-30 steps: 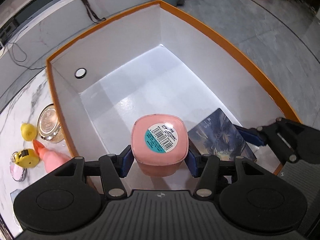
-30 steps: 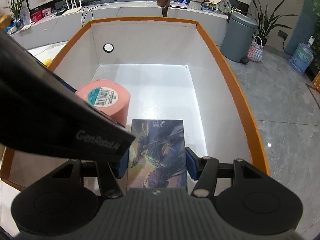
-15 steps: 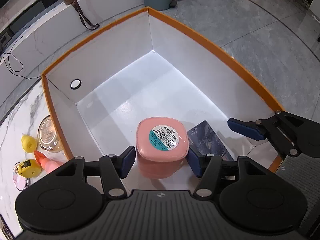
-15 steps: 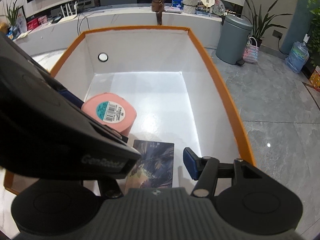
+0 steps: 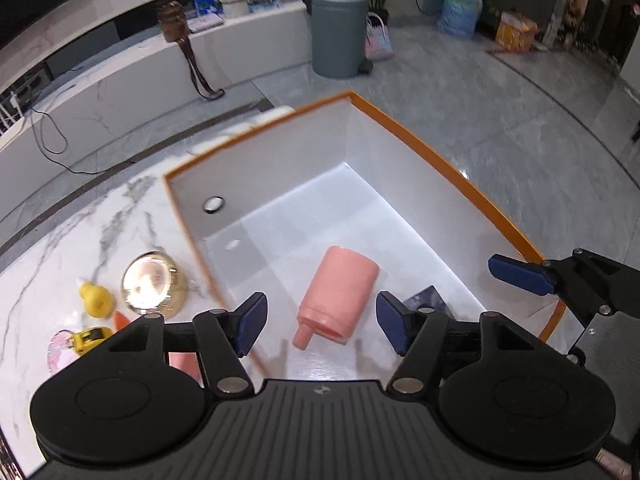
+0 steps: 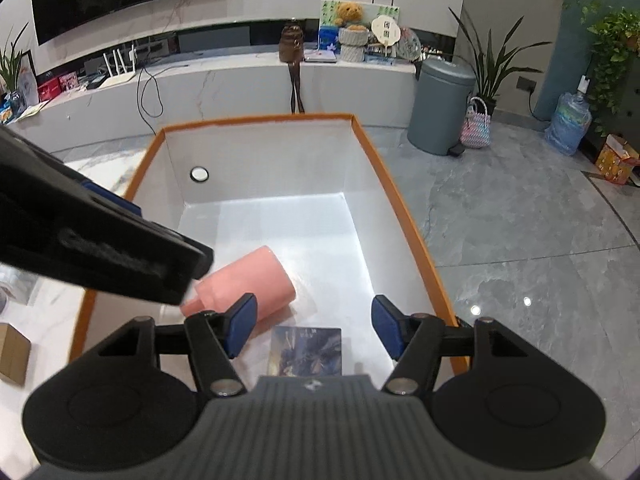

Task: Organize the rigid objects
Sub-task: 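Move the left tool back toward the brown cardboard cube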

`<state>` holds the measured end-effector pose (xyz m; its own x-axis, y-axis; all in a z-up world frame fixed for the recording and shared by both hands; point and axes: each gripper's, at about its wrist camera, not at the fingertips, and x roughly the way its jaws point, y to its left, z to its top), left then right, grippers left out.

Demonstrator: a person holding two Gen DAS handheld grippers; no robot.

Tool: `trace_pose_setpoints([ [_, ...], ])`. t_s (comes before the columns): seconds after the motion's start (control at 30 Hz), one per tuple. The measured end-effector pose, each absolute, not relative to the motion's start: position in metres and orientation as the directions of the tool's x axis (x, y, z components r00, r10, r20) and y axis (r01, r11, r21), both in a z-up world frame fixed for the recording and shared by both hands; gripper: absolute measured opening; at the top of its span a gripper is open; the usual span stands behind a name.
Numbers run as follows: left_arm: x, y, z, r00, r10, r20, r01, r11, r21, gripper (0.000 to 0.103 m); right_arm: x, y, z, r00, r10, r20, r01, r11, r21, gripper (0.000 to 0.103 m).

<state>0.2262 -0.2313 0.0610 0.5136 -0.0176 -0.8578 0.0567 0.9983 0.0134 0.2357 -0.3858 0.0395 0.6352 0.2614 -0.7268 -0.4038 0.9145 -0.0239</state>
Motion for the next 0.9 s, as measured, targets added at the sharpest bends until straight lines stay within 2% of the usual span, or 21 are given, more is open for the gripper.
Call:
trace_pose_setpoints([
  [0.43, 0.177, -0.137, 0.086, 0.573, 0.045, -0.818, -0.08, 0.997, -0.001, 0.074, 0.205, -0.344, 0.069, 0.677, 0.313, -0.666, -0.445, 0.895, -0.032, 0.063],
  [0.57, 0.156, -0.107, 0.083, 0.591, 0.038, -0.806, -0.134, 0.99, -0.051, 0.075, 0.19, -0.327, 0.073, 0.683, 0.332, -0.651, -0.468, 0.883, -0.041, 0.063],
  [0.7, 0.129, -0.088, 0.077, 0.631, 0.096, -0.77, -0.167, 0.986, -0.014, 0.08, 0.179, -0.313, 0.074, 0.687, 0.347, -0.638, -0.492, 0.869, -0.057, 0.063],
  [0.8, 0.107, -0.073, 0.067, 0.633, 0.117, -0.766, -0.191, 0.982, -0.008, 0.08, 0.172, -0.303, 0.076, 0.689, 0.365, -0.626, -0.513, 0.856, -0.066, 0.063],
  [0.9, 0.086, -0.057, 0.052, 0.631, 0.102, -0.769, -0.227, 0.972, -0.057, 0.08, 0.165, -0.292, 0.077, 0.685, 0.387, -0.617, -0.542, 0.837, -0.076, 0.063],
])
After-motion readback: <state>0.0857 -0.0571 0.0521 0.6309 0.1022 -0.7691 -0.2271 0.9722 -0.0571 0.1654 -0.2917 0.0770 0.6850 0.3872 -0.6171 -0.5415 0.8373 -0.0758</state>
